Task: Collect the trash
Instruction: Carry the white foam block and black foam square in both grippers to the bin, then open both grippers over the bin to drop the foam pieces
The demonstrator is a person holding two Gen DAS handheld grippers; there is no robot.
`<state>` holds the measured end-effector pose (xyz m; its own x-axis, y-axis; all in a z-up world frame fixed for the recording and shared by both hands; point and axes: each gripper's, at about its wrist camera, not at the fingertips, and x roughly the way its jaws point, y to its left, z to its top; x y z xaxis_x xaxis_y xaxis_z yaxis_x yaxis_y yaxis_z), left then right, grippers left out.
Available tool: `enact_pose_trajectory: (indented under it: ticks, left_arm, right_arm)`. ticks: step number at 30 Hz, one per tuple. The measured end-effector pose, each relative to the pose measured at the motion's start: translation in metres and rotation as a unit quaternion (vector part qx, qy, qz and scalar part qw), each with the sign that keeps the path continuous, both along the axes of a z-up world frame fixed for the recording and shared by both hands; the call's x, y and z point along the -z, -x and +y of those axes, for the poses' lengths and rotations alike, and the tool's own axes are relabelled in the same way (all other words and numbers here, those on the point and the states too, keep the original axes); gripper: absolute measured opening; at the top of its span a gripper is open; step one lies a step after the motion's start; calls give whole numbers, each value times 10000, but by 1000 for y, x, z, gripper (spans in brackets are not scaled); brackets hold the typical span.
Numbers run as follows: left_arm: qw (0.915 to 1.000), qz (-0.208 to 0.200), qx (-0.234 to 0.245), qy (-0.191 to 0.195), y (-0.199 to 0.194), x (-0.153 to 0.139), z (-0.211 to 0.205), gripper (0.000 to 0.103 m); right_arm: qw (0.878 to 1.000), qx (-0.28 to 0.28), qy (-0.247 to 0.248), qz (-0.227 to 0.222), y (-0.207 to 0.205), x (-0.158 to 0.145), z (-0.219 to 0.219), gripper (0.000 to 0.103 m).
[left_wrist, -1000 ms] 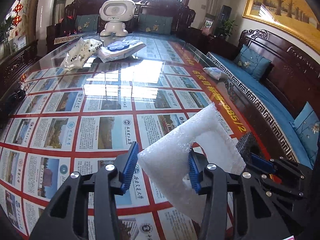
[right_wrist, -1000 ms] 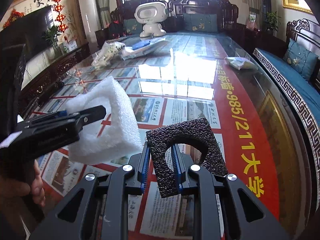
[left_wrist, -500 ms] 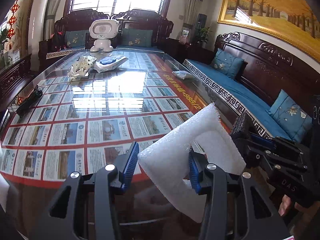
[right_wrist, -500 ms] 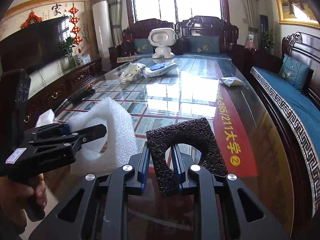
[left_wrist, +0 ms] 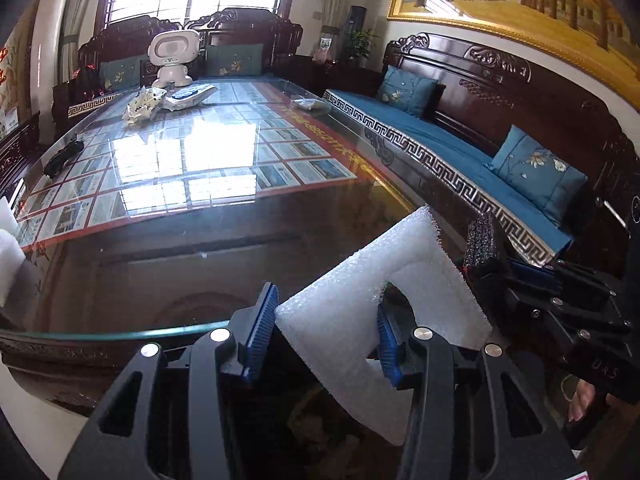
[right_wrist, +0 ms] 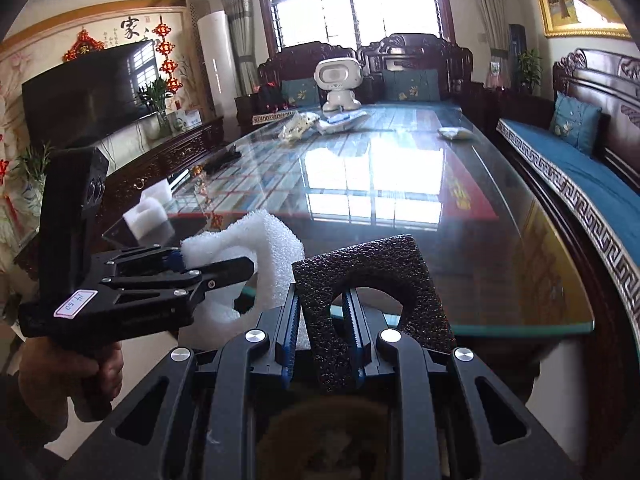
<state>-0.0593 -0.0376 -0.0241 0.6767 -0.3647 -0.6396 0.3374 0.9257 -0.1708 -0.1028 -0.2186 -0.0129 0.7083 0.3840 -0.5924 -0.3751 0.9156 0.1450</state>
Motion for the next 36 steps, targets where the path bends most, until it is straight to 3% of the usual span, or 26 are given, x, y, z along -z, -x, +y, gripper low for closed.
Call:
enact_pose_trajectory:
  ticks: [7, 11, 16, 19, 30, 35, 36]
  left_arm:
    - [9981, 449, 359, -232, 52, 53, -9, 47]
    - [9951, 852, 378, -327, 67, 94, -6, 47]
    - [9925, 1088, 345, -435, 78, 120, -4, 46]
    - [9912, 1157, 420, -485, 83, 128, -5, 47]
    - [9891, 1204, 582, -614, 81, 140, -19, 47]
    - [9848, 1285, 904, -736, 80, 147, -40, 48]
    - [9833, 1323, 986, -763, 79, 149, -45, 52]
  right_arm:
    - [9977, 197, 229, 614, 43, 58, 2, 22]
    - [9942, 194, 384, 983, 56, 95, 10, 22]
    - [9903, 224, 517, 1271, 66, 123, 13, 22]
    - [9874, 280, 585, 1440, 69, 130, 12, 42]
    - [9889, 577, 346, 1326, 77, 121, -11, 49]
    - [9894, 801, 247, 1188, 79, 110, -27, 51]
    - [9892, 828, 233, 1188, 80, 110, -30, 51]
